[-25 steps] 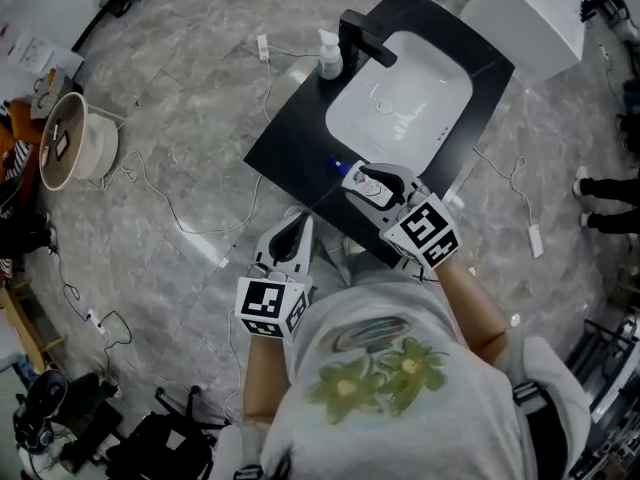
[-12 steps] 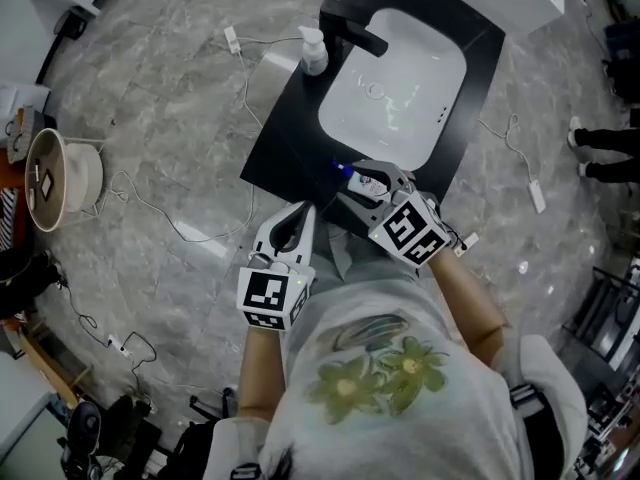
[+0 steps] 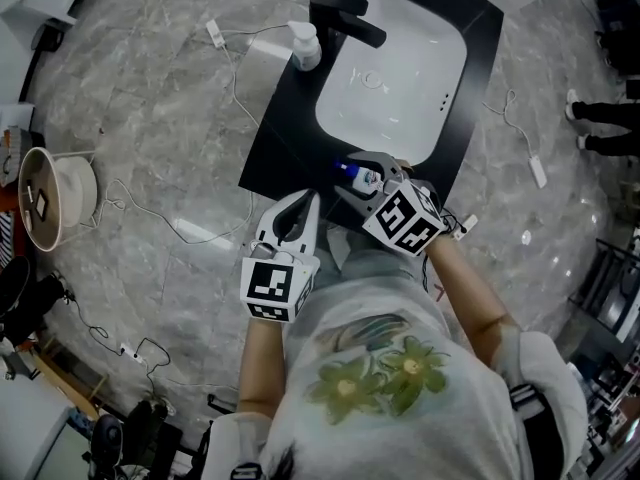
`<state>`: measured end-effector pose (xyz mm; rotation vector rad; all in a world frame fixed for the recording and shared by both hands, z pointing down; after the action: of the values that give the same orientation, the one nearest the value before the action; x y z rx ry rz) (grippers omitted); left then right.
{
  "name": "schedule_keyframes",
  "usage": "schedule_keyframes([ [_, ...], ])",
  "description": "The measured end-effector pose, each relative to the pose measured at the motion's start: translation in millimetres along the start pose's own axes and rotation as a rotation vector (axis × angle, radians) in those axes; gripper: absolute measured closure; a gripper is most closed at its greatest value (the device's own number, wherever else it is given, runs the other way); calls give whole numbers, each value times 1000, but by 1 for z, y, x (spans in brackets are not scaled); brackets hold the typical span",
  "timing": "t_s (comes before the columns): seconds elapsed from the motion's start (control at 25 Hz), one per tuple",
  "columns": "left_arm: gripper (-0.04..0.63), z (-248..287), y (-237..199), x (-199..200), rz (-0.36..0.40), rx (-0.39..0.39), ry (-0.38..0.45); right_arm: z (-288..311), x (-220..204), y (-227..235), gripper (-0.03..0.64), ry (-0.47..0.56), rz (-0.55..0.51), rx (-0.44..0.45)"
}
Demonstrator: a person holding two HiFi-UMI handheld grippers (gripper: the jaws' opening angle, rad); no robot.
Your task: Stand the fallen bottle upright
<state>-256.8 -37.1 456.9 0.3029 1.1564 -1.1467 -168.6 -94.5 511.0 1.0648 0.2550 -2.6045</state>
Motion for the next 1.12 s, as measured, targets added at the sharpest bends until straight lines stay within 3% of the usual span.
schedule_keyframes([
  [0.36, 577, 19, -30, -4, -14, -58, -43, 38, -13, 4, 443, -98, -22, 9],
  [0.8, 577, 36, -58, -7, 23, -134, -115, 72, -30, 11, 443, -183, -11, -36],
  [1.12, 577, 41, -72, -9, 43, -180, -150, 92, -44, 8, 443, -290, -99, -53],
])
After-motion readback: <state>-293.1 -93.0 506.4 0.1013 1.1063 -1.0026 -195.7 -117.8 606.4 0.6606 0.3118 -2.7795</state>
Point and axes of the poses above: the fingertips, and each gripper's own axes: z forward along the fingers, y to its right, x out of its top, the point moved 5 cm from there along -z, backward along the fingers, and after that the axes turned 8 degrees about -x, right-handed, at the moved point
